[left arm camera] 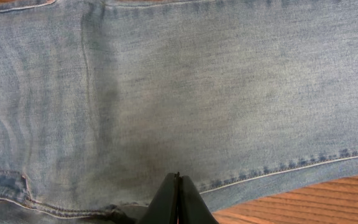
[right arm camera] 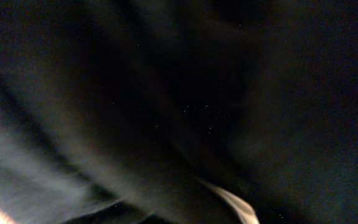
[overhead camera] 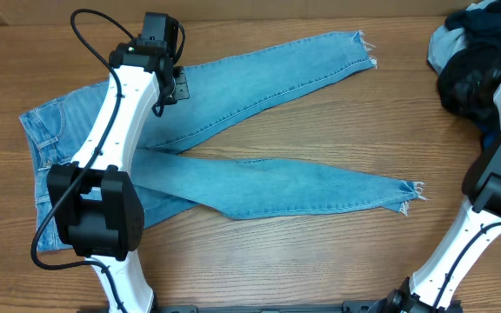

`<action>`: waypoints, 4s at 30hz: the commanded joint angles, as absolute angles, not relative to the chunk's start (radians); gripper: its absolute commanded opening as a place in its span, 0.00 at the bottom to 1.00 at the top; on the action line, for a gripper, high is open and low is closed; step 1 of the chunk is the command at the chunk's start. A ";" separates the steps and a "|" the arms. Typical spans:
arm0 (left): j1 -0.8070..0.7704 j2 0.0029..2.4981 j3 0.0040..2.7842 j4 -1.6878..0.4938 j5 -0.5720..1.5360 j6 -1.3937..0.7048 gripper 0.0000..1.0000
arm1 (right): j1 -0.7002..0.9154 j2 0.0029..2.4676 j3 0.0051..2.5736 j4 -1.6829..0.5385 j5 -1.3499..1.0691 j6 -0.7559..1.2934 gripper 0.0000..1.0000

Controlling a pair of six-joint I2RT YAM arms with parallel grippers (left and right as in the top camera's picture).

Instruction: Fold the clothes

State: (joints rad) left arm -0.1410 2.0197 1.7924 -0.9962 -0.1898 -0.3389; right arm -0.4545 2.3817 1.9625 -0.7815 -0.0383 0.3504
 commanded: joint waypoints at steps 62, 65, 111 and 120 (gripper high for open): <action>-0.144 1.994 1.805 -0.924 -0.047 -0.179 0.07 | -0.405 1.583 0.949 -0.950 -0.204 0.785 0.53; -0.144 1.994 1.805 -0.927 -0.048 -0.179 0.07 | -0.405 1.612 0.949 -0.939 -0.186 0.785 0.49; -0.144 1.994 1.805 -0.937 -0.051 -0.179 0.08 | -0.391 1.787 1.564 -0.779 -0.560 0.433 0.04; -0.144 1.994 1.805 -0.940 -0.051 -0.180 0.10 | -0.376 1.773 1.550 -1.277 -0.093 0.621 0.04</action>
State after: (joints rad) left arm -0.1410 2.0197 1.7924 -0.9459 -0.0620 -0.2016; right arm -0.3752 1.7767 1.5742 -1.2293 -0.3279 0.5217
